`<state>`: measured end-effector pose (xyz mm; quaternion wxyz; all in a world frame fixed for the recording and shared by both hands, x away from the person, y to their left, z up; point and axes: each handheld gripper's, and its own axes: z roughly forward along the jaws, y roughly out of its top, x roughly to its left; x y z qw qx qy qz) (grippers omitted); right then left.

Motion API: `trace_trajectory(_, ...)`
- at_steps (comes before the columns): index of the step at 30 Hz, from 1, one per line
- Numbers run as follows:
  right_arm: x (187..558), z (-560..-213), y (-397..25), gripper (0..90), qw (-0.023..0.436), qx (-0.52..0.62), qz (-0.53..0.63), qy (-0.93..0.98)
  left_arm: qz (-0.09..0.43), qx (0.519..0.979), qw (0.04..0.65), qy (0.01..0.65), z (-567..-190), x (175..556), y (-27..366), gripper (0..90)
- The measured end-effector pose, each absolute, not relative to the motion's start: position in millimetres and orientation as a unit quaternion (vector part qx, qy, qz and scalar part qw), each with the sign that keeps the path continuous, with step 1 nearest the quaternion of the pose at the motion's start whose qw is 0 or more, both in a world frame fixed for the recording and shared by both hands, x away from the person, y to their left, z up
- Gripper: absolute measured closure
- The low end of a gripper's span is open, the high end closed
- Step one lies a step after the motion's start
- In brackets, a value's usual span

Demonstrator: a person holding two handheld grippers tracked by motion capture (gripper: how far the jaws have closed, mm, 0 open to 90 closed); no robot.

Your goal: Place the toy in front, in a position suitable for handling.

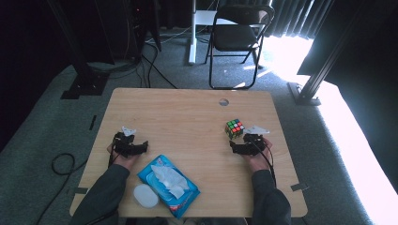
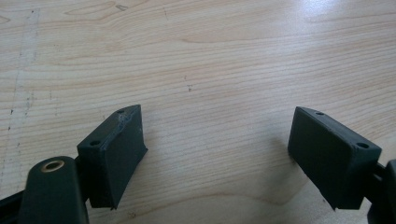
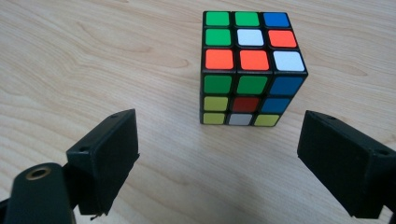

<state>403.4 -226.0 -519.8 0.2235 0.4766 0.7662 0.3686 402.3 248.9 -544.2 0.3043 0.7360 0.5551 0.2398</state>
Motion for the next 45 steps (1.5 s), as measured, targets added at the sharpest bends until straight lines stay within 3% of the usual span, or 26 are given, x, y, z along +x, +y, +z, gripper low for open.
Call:
trace_trajectory(17,426,-513,-217,12.3,0.253,0.472,0.368,0.76,0.241,0.735,0.304,0.557,-544,403,249,18.7)
trace_trajectory(35,452,-530,-216,15.2,0.23,0.496,0.351,0.76,0.241,0.734,0.304,0.557,-544,403,249,18.8)
trace_trajectory(42,455,-536,-216,19.0,0.223,0.496,0.344,0.765,0.242,0.733,0.303,0.559,-544,403,249,18.8)
trace_trajectory(45,456,-539,-216,26.3,0.223,0.497,0.341,0.766,0.242,0.733,0.303,0.559,-544,403,249,18.7)
